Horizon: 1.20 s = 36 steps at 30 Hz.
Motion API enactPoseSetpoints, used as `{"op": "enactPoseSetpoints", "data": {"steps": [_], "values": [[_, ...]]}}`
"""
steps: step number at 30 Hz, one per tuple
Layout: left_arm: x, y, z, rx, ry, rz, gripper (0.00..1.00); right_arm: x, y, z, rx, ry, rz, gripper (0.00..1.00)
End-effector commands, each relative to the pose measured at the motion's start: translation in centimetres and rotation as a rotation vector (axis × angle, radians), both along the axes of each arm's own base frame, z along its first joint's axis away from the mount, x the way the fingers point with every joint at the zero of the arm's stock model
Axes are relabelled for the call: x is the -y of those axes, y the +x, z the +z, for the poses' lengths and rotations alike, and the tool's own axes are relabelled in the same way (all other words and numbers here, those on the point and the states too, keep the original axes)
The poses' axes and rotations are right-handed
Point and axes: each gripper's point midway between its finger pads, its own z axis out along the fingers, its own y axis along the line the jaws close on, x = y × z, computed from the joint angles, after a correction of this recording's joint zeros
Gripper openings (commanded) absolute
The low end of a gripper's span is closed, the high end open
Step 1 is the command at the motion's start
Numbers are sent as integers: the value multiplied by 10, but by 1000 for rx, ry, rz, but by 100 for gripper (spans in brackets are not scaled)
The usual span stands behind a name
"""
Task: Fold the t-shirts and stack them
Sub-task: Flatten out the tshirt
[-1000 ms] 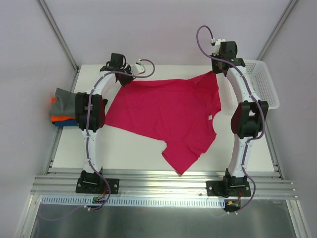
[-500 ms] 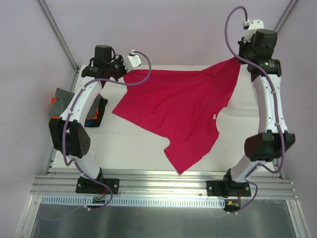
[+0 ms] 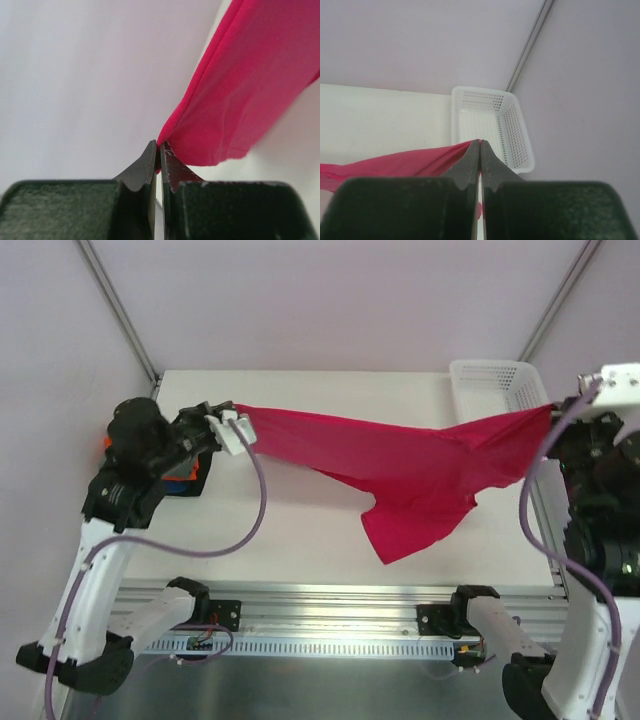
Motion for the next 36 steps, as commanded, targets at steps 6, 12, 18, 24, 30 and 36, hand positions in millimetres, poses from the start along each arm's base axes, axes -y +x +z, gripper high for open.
{"op": "enactPoseSetpoints", "data": {"steps": [6,12,18,24,30,36], "values": [[-23,-82,66,97,-232,35,0,4,-121,20,90,16,-35,1],[-28,-84,102,146,-260,54,0,31,-112,80,195,-70,-167,1],[-4,-14,75,53,-162,46,0,29,-5,109,222,-202,-145,1],[-1,82,15,-85,-156,62,0,39,138,60,89,-33,-86,1],[-10,196,-88,-416,-283,194,0,-8,263,-115,-367,197,102,1],[-5,258,-174,-568,-276,238,0,-42,302,-230,-609,225,150,1]]}}
